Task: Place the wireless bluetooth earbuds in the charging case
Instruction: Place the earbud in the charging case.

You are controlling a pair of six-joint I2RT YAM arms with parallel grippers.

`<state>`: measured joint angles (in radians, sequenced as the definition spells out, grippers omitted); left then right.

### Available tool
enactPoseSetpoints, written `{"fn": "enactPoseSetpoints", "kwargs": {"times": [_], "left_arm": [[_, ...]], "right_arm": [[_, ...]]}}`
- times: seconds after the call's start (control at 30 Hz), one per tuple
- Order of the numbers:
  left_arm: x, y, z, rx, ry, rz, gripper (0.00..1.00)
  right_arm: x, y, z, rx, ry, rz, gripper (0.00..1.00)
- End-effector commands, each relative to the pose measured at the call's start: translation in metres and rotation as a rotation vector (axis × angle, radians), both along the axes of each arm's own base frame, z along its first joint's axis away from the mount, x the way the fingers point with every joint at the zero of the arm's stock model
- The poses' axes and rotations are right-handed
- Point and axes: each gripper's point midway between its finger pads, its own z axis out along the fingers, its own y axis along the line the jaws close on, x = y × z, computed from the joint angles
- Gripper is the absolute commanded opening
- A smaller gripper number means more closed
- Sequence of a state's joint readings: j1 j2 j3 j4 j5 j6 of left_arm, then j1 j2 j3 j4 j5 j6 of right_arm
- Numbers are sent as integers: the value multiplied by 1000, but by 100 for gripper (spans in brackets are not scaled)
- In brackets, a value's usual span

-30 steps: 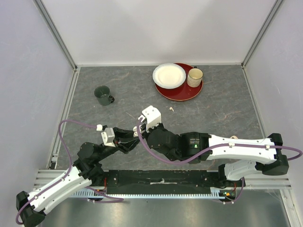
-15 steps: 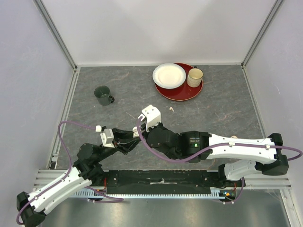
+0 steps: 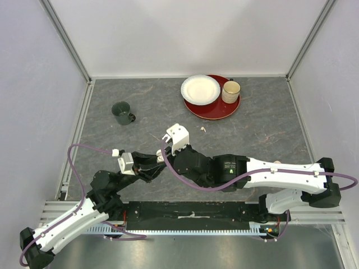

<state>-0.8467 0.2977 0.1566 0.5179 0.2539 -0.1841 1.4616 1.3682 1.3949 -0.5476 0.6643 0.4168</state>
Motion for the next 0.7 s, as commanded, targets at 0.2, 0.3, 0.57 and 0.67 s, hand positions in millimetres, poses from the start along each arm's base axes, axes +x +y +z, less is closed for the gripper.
{"fn": "enactPoseSetpoints", "kwargs": {"times": [0.2, 0.3, 0.57, 0.67], "left_arm": [[4, 12, 28, -101, -53, 57, 2], [4, 13, 28, -100, -54, 59, 2], [5, 12, 25, -90, -49, 63, 2], [5, 12, 24, -88, -49, 66, 2]], "right_arm": [[-10, 9, 7, 41, 51, 32, 40], [-6, 6, 13, 63, 50, 13, 51], [16, -21, 55, 238, 38, -94, 64], [26, -36, 76, 334, 9, -143, 70]]}}
